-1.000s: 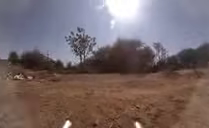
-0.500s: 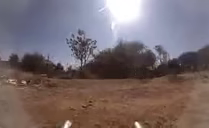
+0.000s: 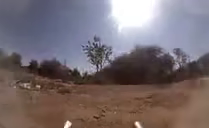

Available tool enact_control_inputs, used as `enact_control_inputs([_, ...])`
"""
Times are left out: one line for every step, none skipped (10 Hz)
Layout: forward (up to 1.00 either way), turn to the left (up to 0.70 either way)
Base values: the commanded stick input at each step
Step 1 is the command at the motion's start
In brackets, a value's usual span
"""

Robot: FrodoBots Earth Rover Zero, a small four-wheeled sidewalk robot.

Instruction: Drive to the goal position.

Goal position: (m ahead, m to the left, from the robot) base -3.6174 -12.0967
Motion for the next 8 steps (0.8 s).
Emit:
enact_control_inputs([0.70,0.00])
enact_control_inputs([0.70,0.00])
enact_control_inputs([0.70,0.00])
enact_control_inputs([0.70,0.00])
enact_control_inputs([0.70,0.00])
enact_control_inputs([0.70,0.00])
enact_control_inputs([0.70,0.00])
enact_control_inputs([0.70,-0.08])
